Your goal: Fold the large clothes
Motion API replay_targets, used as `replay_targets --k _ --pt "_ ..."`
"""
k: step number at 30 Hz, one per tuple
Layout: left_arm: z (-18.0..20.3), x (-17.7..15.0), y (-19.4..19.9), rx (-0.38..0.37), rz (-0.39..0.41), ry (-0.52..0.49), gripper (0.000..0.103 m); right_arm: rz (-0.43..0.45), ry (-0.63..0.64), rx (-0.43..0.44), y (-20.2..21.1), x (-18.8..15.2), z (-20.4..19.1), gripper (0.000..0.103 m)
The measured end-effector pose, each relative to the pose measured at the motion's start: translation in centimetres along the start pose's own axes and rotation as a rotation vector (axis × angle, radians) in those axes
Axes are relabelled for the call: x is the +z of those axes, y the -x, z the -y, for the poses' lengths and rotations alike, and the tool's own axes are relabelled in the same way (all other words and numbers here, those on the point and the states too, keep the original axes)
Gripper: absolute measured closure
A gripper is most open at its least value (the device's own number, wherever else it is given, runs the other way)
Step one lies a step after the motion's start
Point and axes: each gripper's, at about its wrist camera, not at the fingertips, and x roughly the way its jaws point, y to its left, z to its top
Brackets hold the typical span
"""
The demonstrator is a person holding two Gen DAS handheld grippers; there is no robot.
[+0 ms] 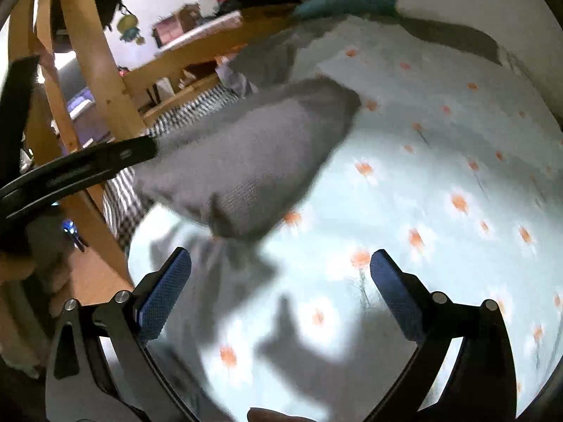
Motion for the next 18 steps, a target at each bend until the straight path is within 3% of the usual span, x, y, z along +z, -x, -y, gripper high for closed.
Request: replay_targets --k 4,10,18 --pt "2.3 -4.1 3.5 -0.063 -0.083 -0.062 0.005 -0.096 -0.014 -0.068 2.5 -3.2 0.5 0.003" --pt "5.2 -7.9 6.9 -0.148 -0.139 -0.136 0.005 -0.091 0.015 -0.132 6.9 -6.8 0.5 0.003" --pt "6.0 -11.4 11.2 -0.109 -0.135 -0.192 0.005 -0.071 0.028 -0.159 11.5 -10.5 1.6 0.003"
